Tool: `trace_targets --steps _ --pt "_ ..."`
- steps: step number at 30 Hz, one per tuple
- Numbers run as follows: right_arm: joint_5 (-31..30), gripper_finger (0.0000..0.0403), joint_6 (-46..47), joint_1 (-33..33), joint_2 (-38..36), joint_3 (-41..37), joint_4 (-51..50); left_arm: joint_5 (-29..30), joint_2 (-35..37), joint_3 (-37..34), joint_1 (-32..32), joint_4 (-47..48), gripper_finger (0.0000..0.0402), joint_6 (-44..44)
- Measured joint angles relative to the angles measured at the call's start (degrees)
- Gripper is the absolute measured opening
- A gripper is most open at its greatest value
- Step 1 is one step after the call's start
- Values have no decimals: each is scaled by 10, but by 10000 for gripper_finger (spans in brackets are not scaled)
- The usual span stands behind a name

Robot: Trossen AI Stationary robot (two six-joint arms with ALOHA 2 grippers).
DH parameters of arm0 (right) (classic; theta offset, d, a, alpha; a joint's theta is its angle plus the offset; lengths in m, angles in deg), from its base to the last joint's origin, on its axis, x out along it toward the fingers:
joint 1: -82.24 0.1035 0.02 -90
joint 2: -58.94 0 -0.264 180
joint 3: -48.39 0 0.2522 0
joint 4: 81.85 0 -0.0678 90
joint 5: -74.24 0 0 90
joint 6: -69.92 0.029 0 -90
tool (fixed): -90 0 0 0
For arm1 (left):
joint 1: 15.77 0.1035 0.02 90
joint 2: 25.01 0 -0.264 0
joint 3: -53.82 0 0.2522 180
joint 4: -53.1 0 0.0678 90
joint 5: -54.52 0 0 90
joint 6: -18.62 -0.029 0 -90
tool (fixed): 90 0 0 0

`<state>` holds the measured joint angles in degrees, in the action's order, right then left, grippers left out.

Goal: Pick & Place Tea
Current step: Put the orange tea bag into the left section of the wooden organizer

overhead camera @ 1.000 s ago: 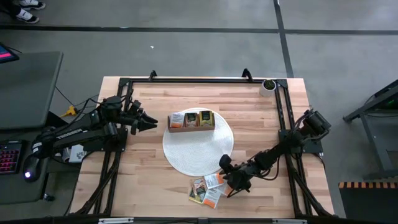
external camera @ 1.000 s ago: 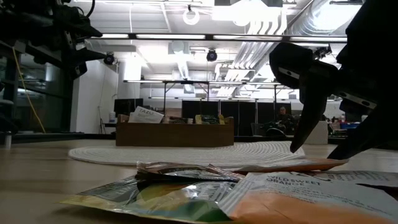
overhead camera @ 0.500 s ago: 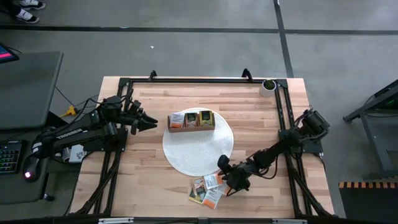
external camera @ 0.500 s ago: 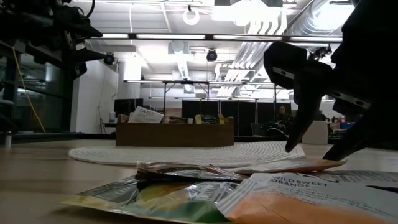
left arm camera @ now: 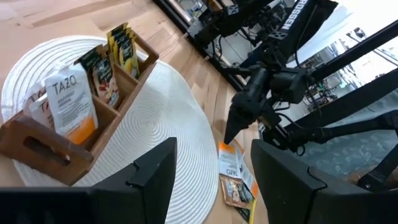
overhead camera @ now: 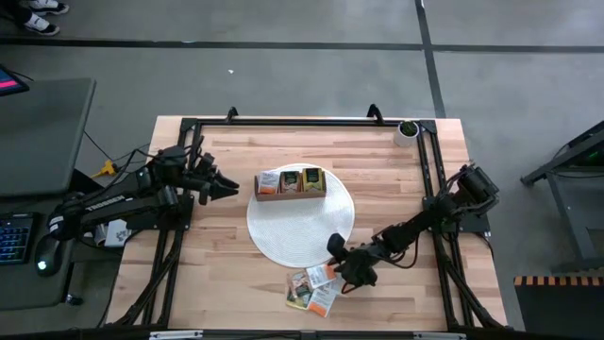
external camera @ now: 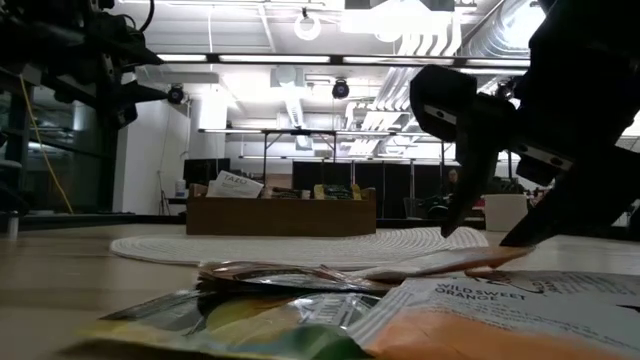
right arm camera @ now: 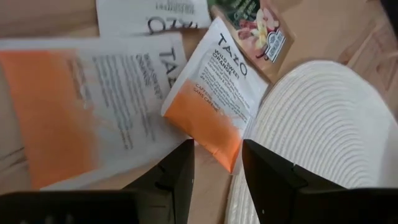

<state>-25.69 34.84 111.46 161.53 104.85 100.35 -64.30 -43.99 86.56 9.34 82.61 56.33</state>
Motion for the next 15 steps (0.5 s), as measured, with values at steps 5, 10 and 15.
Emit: trace_targets --steps 5,10,15 --pt "-1 130 -1 0 0 0 2 -1 0 0 0 13 204 -3" --pt "10 113 -1 0 0 0 2 -1 0 0 0 12 204 -3" --pt "24 81 1 0 0 0 2 -1 0 0 0 12 204 -3"
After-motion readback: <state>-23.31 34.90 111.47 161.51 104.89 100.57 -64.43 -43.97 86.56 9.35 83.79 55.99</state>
